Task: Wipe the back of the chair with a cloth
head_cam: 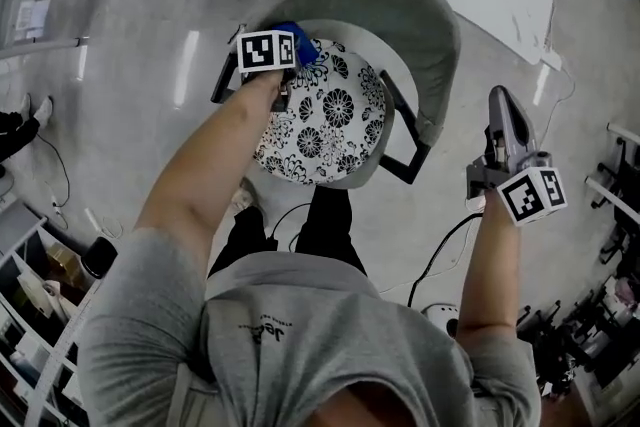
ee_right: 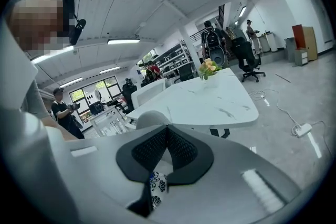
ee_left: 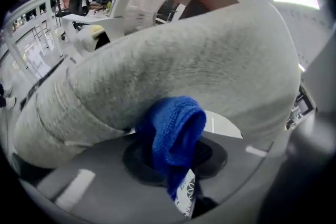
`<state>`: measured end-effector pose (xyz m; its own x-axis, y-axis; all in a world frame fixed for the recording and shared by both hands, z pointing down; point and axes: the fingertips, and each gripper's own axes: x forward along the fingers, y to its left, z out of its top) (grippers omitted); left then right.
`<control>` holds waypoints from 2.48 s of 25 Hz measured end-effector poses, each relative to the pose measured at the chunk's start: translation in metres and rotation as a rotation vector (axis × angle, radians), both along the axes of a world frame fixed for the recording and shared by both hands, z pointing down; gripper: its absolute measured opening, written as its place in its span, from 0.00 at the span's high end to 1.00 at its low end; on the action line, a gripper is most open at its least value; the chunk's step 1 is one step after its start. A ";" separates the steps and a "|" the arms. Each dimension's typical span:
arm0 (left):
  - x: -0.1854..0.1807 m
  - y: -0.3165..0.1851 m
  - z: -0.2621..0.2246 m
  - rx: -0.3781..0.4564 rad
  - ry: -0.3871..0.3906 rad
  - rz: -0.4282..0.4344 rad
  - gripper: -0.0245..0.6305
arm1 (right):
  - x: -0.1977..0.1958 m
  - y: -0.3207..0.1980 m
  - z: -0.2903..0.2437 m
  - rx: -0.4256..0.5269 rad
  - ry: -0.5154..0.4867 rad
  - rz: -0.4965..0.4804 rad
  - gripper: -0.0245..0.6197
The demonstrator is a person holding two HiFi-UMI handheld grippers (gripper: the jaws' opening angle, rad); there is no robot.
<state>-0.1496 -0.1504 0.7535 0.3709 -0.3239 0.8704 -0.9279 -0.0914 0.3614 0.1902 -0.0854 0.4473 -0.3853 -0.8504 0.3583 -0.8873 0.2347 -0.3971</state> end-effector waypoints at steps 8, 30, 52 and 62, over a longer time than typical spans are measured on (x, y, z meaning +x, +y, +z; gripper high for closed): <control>0.027 -0.031 0.008 0.001 -0.061 0.072 0.77 | 0.020 -0.024 0.002 0.009 0.015 -0.021 0.96; 0.265 0.029 -0.010 0.176 -0.123 0.954 0.78 | 0.120 -0.032 0.035 0.007 0.011 0.091 0.96; 0.148 0.079 -0.002 0.027 0.146 0.522 0.77 | 0.056 0.007 0.005 0.032 0.039 0.089 0.96; -0.004 0.030 0.036 -0.013 0.034 0.083 0.77 | -0.010 0.000 0.002 0.025 0.040 0.019 0.96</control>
<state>-0.1533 -0.1199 0.7898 0.4256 -0.2792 0.8608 -0.9044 -0.1628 0.3944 0.1798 -0.0855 0.4490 -0.3547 -0.8663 0.3517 -0.9068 0.2271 -0.3552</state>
